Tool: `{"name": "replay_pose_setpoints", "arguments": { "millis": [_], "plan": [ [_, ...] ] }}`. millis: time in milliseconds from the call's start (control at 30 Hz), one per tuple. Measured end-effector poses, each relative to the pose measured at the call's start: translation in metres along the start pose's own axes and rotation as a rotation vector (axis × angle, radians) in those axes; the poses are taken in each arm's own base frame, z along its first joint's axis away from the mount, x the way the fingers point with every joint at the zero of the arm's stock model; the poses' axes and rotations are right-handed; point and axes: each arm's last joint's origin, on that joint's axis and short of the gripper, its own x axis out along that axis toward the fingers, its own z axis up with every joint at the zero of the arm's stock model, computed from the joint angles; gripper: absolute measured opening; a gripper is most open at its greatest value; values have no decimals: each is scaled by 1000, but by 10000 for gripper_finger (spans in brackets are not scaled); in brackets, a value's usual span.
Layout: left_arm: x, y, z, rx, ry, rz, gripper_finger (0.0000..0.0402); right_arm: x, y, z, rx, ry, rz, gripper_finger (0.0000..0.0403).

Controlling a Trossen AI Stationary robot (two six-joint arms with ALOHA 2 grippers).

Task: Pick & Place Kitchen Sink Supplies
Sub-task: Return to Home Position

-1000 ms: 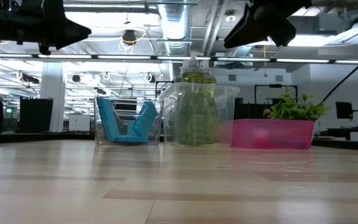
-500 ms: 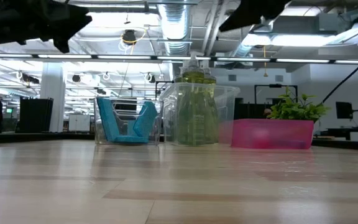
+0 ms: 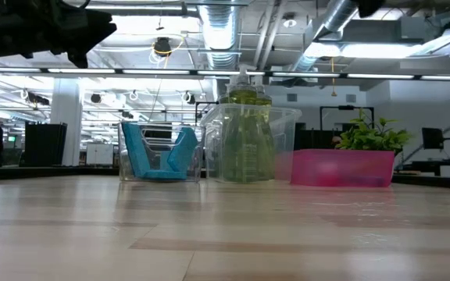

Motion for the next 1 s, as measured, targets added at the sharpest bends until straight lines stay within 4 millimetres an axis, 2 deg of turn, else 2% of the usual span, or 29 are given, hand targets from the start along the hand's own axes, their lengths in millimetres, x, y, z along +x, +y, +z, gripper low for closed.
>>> {"name": "replay_pose_setpoints", "arguments": {
  "millis": [300,367,433,533,667,1000],
  "plan": [
    [0,0,0,-76,4,2,118,-55,-31,-30,100,-297,184,101],
    [0,0,-2,-76,15,1,118,-67,-37,-32,128,-367,209,101],
    [1,-1,-4,-71,37,-11,118,-73,-39,-43,125,-369,224,101],
    [2,-2,-8,-63,75,-19,118,-86,-45,-50,133,-396,210,101],
    [4,-2,-13,-51,119,-22,118,-85,-46,-58,99,-310,175,101],
    [5,-3,-16,-11,144,-55,118,-84,-48,-60,73,-291,125,101]
  ]
}}
